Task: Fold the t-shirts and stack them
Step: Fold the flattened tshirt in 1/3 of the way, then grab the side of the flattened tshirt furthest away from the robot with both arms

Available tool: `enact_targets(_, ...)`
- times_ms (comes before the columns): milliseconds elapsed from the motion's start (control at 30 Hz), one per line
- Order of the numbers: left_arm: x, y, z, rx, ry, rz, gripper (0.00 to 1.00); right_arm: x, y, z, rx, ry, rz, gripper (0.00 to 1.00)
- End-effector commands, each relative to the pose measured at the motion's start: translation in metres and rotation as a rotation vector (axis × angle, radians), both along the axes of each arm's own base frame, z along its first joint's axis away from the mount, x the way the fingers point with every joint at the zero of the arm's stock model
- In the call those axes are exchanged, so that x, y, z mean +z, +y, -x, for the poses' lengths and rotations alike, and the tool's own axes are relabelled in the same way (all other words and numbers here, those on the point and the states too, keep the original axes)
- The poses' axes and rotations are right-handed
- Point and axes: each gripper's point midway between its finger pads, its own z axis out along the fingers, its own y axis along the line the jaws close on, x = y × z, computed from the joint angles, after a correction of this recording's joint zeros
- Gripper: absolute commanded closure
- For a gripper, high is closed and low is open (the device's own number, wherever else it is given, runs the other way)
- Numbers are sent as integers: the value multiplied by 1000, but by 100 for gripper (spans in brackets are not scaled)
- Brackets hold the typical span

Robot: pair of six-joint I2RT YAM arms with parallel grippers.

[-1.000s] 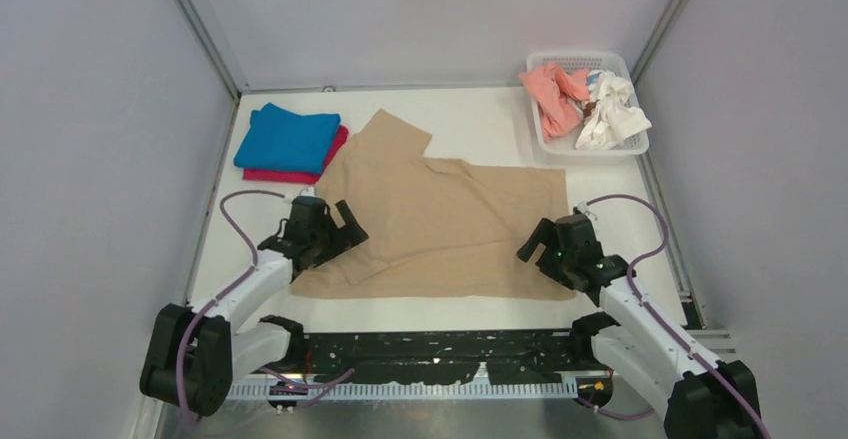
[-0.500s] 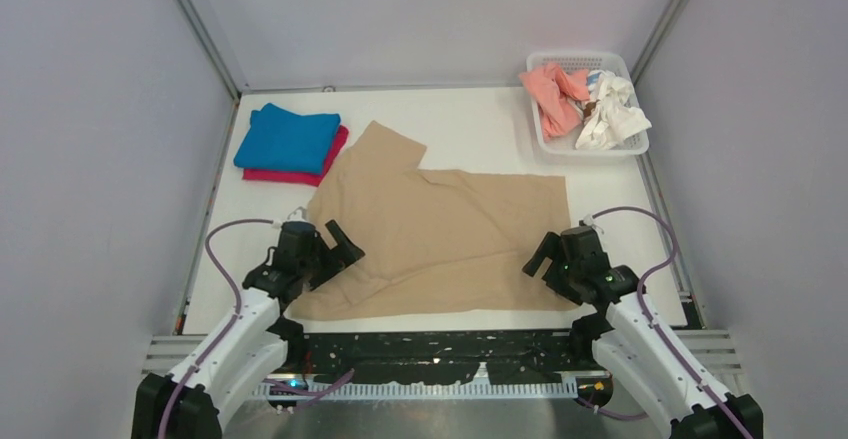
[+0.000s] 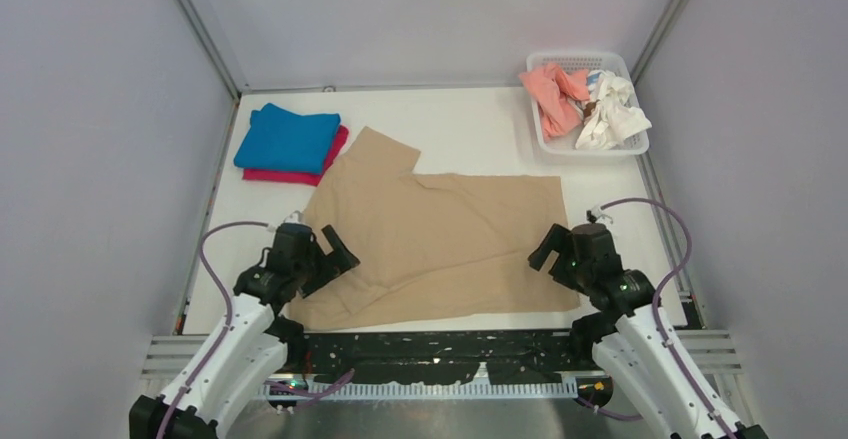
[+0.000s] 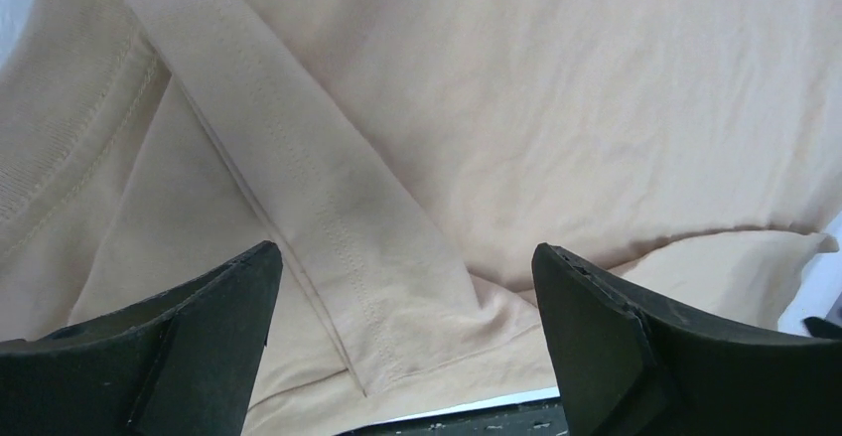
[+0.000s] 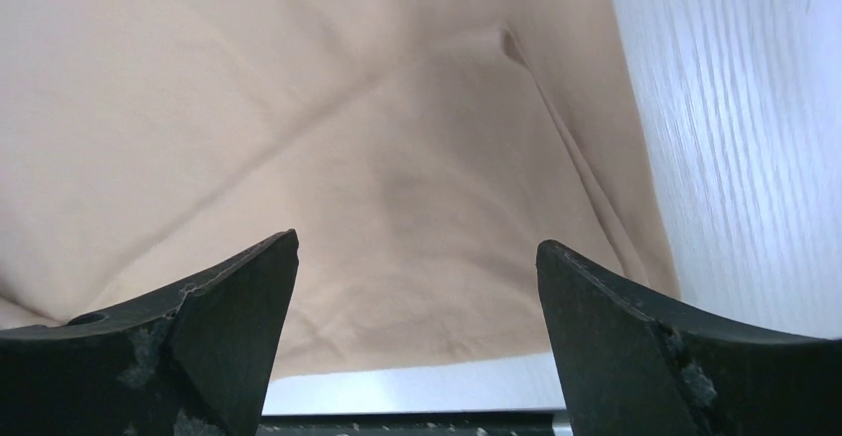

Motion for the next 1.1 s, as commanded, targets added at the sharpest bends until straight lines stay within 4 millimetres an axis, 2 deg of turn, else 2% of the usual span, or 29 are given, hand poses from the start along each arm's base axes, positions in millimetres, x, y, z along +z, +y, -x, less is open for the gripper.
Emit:
enact_targets(0, 68, -1, -34, -68, -183, -56, 0, 103, -5, -61, 18, -414, 55, 5)
enact_targets(33, 93, -1, -47, -71, -250, -74, 0, 126, -6, -72, 1, -495, 53, 5)
enact_targets(100, 129, 7, -74, -52, -354, -143, 0, 150, -12, -87, -47, -594, 63, 5)
enact_targets(133, 145, 10, -86, -40, -392, -175, 0, 155, -16, -92, -78, -622, 74, 5)
enact_targets(200, 169, 12, -112, -18, -420, -227, 1, 176, -18, -107, -105, -702, 82, 5)
enact_targets(233, 180, 10, -126, -37, -427, -249, 0, 178, -18, -116, -107, -702, 93, 5)
enact_targets(267, 188, 7, -140, -52, -415, -271, 0, 191, -19, -121, -112, -719, 113, 5)
enact_targets(300, 196, 4, -152, -62, -391, -283, 0, 181, -20, -130, -108, -666, 144, 5)
enact_targets(333, 191, -4, -168, -100, -332, -298, 0, 182, -23, -140, -124, -633, 176, 5)
enact_targets(400, 201, -17, -200, -164, -315, -322, 0, 171, -32, -150, -156, -548, 223, 5)
enact_targets(533, 200, -30, -264, -214, -269, -396, 0, 155, -45, -170, -209, -482, 217, 5)
enact_targets(567, 216, -33, -282, -223, -290, -414, 1, 151, -45, -172, -207, -476, 193, 5)
enact_targets(667, 217, -37, -329, -247, -309, -492, 0, 139, -53, -179, -228, -459, 172, 5)
enact_targets(733, 209, -41, -361, -254, -329, -511, 0, 132, -57, -180, -244, -442, 173, 5)
enact_targets(767, 195, -45, -376, -256, -319, -507, 0, 128, -59, -180, -247, -431, 176, 5)
enact_targets(800, 189, -48, -388, -251, -325, -492, 0, 126, -61, -180, -253, -426, 178, 5)
enact_targets(900, 168, -56, -417, -191, -353, -411, 0, 120, -64, -180, -260, -411, 184, 5)
enact_targets(967, 152, -62, -430, -137, -358, -320, 0, 115, -64, -179, -263, -402, 180, 5)
enact_targets(1033, 137, -73, -440, -93, -349, -176, 0, 111, -61, -181, -259, -402, 164, 5)
enact_targets(1067, 133, -85, -443, -94, -346, -74, 0, 110, -59, -182, -251, -400, 153, 5)
